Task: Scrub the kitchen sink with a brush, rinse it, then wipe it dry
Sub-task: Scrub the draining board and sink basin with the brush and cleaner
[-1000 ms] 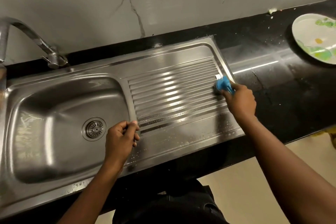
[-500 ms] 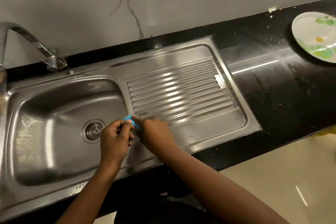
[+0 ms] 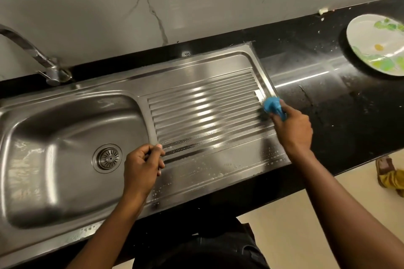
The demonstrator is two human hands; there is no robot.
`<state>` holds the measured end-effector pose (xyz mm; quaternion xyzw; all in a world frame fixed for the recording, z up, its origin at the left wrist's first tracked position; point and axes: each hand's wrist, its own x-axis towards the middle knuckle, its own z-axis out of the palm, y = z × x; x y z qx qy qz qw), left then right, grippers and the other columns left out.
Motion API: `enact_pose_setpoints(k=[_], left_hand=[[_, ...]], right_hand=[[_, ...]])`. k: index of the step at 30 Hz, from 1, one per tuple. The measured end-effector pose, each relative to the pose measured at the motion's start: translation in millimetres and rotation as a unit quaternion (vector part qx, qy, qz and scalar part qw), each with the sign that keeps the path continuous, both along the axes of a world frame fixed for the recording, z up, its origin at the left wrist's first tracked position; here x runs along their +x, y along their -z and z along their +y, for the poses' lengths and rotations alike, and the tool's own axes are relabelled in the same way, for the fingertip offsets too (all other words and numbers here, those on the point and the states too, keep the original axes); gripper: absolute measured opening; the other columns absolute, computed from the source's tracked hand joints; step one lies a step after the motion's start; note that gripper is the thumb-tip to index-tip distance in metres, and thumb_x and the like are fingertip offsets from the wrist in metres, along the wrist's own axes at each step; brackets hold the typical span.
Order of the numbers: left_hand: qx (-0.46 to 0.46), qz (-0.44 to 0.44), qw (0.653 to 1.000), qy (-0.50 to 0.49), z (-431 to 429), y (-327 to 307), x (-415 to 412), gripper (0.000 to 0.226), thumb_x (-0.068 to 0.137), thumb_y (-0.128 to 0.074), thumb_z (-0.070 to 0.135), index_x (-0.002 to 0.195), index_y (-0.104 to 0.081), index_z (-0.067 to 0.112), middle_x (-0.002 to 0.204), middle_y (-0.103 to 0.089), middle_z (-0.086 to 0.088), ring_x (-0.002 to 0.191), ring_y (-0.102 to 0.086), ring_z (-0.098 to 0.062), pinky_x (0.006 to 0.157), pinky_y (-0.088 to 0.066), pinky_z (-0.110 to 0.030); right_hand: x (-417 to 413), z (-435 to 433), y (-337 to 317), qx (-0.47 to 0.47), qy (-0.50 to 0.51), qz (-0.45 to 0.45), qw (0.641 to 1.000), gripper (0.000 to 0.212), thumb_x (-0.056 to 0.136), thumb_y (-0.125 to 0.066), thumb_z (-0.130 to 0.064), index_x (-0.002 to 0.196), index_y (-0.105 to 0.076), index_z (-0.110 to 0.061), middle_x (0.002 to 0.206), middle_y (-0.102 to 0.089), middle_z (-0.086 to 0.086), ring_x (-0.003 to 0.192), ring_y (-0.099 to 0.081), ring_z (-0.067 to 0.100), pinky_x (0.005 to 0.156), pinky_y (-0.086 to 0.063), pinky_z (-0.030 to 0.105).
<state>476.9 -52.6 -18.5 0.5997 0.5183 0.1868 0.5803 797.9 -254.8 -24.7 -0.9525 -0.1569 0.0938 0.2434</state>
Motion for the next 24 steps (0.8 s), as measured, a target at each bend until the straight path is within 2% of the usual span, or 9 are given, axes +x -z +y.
enact_pose_setpoints(k=[3,5,7,9,13,16,19,21,24], left_hand=[[0.006,0.004,1.0,-0.009,1,-3,-3,0.029,0.103,-0.063,0.02,0.08,-0.072,0.005,0.064,-0.065,-0.018,0.052,-0.054,-0.022,0.052,-0.046,-0.029],[0.007,0.007,1.0,-0.015,2,-3,-6,0.029,0.103,-0.063,0.021,0.08,-0.072,0.005,0.063,-0.065,-0.018,0.052,-0.054,-0.021,0.052,-0.046,-0.029],[0.006,0.008,1.0,-0.019,3,-3,-7,0.029,0.103,-0.062,0.021,0.08,-0.072,0.006,0.062,-0.064,-0.016,0.052,-0.054,-0.02,0.051,-0.045,-0.029],[0.01,0.013,1.0,-0.024,2,-3,-7,0.029,0.104,-0.062,0.018,0.079,-0.071,0.006,0.06,-0.063,-0.015,0.051,-0.053,-0.02,0.051,-0.044,-0.028],[0.012,0.014,0.999,-0.033,2,-4,-7,0.03,0.103,-0.061,0.017,0.078,-0.07,0.006,0.057,-0.061,-0.011,0.049,-0.052,-0.018,0.05,-0.044,-0.028],[0.01,0.009,0.999,-0.031,4,-5,-7,0.03,0.103,-0.062,0.019,0.078,-0.071,0.007,0.059,-0.063,-0.011,0.05,-0.053,-0.019,0.051,-0.045,-0.029],[0.01,0.008,1.0,-0.027,4,-6,-10,0.03,0.103,-0.062,0.02,0.078,-0.071,0.007,0.06,-0.064,-0.011,0.05,-0.054,-0.02,0.052,-0.045,-0.03],[0.009,0.007,1.0,-0.027,3,-5,-12,0.029,0.103,-0.062,0.02,0.078,-0.071,0.007,0.06,-0.065,-0.011,0.05,-0.054,-0.019,0.053,-0.045,-0.03],[0.009,0.006,1.0,-0.023,2,-6,-16,0.03,0.103,-0.063,0.022,0.078,-0.071,0.009,0.061,-0.065,-0.013,0.051,-0.054,-0.019,0.053,-0.046,-0.031]], right_hand=[[-40,44,18,0.051,-0.002,0.021,0.998,0.045,0.103,-0.064,-0.028,0.147,-0.057,-0.028,0.113,-0.075,0.009,0.087,-0.065,0.012,0.071,-0.05,0.025],[-82,77,24,0.064,-0.033,0.045,0.996,0.046,0.106,-0.058,-0.034,0.151,-0.05,-0.036,0.097,-0.075,0.001,0.073,-0.062,0.007,0.06,-0.043,0.018],[-127,108,24,0.042,-0.118,0.063,0.99,0.05,0.106,-0.056,-0.04,0.154,-0.042,-0.044,0.087,-0.071,-0.003,0.067,-0.061,0.007,0.056,-0.037,0.022],[-170,138,24,0.0,-0.221,0.059,0.974,0.055,0.106,-0.056,-0.039,0.158,-0.039,-0.041,0.099,-0.075,0.002,0.076,-0.065,0.016,0.062,-0.037,0.027],[-193,166,26,-0.042,-0.327,0.052,0.943,0.058,0.106,-0.055,-0.036,0.16,-0.033,-0.04,0.114,-0.073,0.008,0.096,-0.07,0.029,0.074,-0.051,0.036],[-145,142,20,-0.038,-0.261,0.052,0.963,0.053,0.102,-0.058,-0.046,0.153,-0.046,-0.042,0.116,-0.074,0.006,0.101,-0.07,0.029,0.081,-0.051,0.036],[-81,94,17,-0.017,-0.163,0.03,0.986,0.04,0.099,-0.064,-0.046,0.138,-0.063,-0.035,0.104,-0.077,0.0,0.081,-0.067,0.018,0.063,-0.049,0.027],[-39,66,10,-0.021,-0.102,0.013,0.995,0.037,0.101,-0.066,-0.038,0.135,-0.066,-0.025,0.108,-0.077,0.003,0.081,-0.064,0.015,0.058,-0.044,0.022],[-6,52,-1,-0.022,-0.024,0.009,0.999,0.038,0.1,-0.069,-0.028,0.136,-0.066,-0.017,0.118,-0.074,0.01,0.096,-0.07,0.025,0.076,-0.055,0.035]])
